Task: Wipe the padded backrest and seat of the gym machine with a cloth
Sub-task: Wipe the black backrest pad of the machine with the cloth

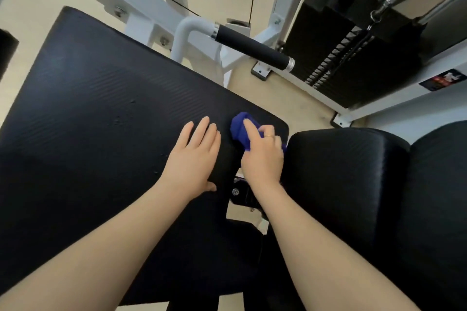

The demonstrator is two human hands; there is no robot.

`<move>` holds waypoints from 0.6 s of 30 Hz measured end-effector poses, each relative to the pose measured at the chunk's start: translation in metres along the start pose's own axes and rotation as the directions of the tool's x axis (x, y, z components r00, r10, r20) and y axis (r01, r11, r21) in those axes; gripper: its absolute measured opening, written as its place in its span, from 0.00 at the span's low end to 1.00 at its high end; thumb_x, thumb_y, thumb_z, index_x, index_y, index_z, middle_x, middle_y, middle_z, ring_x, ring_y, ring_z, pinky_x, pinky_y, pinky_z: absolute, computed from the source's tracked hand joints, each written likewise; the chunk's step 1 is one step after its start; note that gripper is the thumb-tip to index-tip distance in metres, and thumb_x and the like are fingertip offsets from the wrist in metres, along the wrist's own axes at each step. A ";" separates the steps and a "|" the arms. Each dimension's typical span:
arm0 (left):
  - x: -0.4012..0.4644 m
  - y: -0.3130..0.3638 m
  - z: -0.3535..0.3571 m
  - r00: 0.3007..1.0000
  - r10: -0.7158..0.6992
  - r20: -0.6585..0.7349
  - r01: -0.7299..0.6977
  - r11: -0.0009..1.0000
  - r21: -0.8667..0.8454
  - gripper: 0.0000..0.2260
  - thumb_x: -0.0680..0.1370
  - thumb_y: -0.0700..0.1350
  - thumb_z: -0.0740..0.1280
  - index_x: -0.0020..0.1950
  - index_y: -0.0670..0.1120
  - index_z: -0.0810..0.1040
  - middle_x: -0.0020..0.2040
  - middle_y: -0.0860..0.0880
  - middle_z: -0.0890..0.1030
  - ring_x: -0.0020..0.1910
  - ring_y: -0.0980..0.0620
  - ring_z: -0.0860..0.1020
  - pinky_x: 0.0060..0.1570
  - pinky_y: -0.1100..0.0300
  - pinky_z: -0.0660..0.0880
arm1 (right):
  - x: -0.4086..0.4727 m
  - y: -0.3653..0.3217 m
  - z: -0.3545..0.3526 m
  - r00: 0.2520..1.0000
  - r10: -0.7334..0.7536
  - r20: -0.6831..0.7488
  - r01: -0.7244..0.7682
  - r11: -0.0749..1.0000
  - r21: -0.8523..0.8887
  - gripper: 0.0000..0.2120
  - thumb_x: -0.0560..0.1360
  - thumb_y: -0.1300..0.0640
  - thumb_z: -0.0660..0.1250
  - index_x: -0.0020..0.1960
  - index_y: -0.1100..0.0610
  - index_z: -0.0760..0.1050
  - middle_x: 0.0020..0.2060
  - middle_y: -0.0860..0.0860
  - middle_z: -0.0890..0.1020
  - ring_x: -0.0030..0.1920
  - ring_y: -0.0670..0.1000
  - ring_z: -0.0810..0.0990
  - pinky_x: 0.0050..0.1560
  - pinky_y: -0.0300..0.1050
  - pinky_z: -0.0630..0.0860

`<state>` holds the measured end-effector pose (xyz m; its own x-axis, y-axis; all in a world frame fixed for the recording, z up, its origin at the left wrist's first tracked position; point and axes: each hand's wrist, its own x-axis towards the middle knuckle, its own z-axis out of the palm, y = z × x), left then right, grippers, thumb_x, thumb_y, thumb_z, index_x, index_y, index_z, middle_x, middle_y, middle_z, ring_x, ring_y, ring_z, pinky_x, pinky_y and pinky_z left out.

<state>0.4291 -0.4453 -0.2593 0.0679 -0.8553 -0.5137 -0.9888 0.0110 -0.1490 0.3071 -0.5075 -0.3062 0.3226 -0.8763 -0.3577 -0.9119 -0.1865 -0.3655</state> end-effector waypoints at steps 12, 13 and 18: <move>-0.001 -0.004 0.016 1.000 0.002 -0.024 -0.003 1.000 -0.004 0.49 0.69 0.67 0.64 0.76 0.41 0.44 0.77 0.45 0.45 0.76 0.45 0.40 0.72 0.47 0.41 | 0.052 0.007 -0.014 0.985 0.097 -0.145 -0.121 0.978 -0.171 0.29 0.77 0.67 0.56 0.73 0.46 0.58 0.64 0.58 0.65 0.55 0.60 0.68 0.51 0.52 0.70; 0.000 -0.004 0.016 1.000 0.003 -0.029 -0.003 1.000 -0.010 0.49 0.68 0.67 0.65 0.76 0.41 0.44 0.77 0.45 0.46 0.76 0.45 0.41 0.72 0.47 0.41 | 0.049 0.003 -0.012 0.984 0.130 -0.118 -0.146 0.979 -0.140 0.31 0.77 0.67 0.56 0.74 0.45 0.56 0.65 0.59 0.64 0.55 0.60 0.68 0.50 0.52 0.71; 0.002 -0.005 0.013 1.000 0.010 -0.022 -0.011 0.999 -0.031 0.49 0.69 0.65 0.66 0.76 0.41 0.44 0.78 0.45 0.46 0.76 0.45 0.41 0.72 0.47 0.40 | -0.018 -0.022 0.008 0.993 -0.066 0.093 0.079 0.988 -0.135 0.34 0.77 0.64 0.57 0.76 0.43 0.46 0.66 0.59 0.61 0.56 0.59 0.69 0.45 0.49 0.69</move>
<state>0.4360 -0.4402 -0.2699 0.0547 -0.8665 -0.4962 -0.9931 0.0044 -0.1172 0.3231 -0.4841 -0.2991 0.4047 -0.8170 -0.4107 -0.9095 -0.3130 -0.2735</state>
